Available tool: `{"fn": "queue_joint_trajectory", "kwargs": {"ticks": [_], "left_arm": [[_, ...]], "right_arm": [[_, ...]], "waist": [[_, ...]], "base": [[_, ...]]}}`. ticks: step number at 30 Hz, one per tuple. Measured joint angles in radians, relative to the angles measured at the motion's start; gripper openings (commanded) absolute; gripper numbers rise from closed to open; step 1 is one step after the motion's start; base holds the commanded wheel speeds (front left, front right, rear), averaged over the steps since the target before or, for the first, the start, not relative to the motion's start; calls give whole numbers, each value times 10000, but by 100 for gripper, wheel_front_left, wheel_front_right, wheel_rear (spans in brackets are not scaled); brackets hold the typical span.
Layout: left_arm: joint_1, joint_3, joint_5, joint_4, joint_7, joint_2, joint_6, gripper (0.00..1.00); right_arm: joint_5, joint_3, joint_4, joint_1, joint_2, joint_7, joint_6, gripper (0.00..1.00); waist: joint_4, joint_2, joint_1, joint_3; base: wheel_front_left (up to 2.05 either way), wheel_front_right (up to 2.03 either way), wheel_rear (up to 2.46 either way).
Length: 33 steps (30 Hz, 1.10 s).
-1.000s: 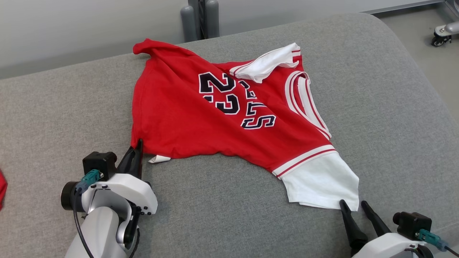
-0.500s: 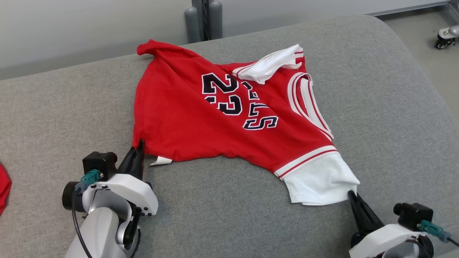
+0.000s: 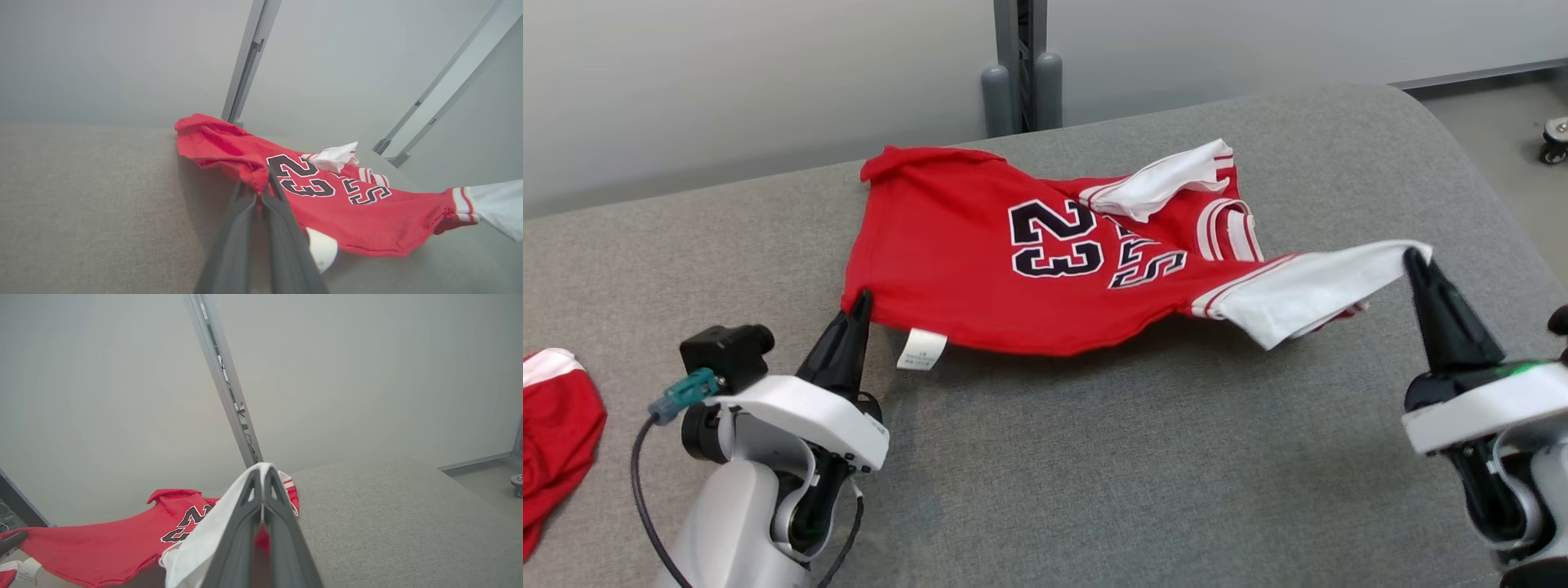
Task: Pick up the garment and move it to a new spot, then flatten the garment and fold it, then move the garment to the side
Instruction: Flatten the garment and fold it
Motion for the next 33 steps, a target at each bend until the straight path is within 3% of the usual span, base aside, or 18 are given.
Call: {"fn": "queue_joint_trajectory", "kwargs": {"ticks": [7, 16, 26, 33], "left_arm": [[-38, 345, -1120, -1783, 1174, 96, -71, 0], [-825, 550, -2178, -3338, 3039, 46, 558, 0], [-1638, 1277, -2614, -4406, 3492, 380, 1152, 0], [-3025, 1306, -2516, -4554, 3852, 642, 1308, 0]], "right_arm": [[-138, -947, -562, -1249, -324, 767, 2, 0], [-1494, -1273, -497, -3126, -796, 1210, 2, 0], [-1674, -1446, -188, -4653, -512, 1745, 2, 0], [-1379, -1367, 309, -6252, -554, 2199, 2, 0]], "waist": [[307, 0, 0, -428], [723, 0, 0, -718], [826, 0, 0, -637], [893, 0, 0, 211]], "base": [[0, 0, 0], [0, 0, 0], [0, 0, 0], [0, 0, 0]]}}
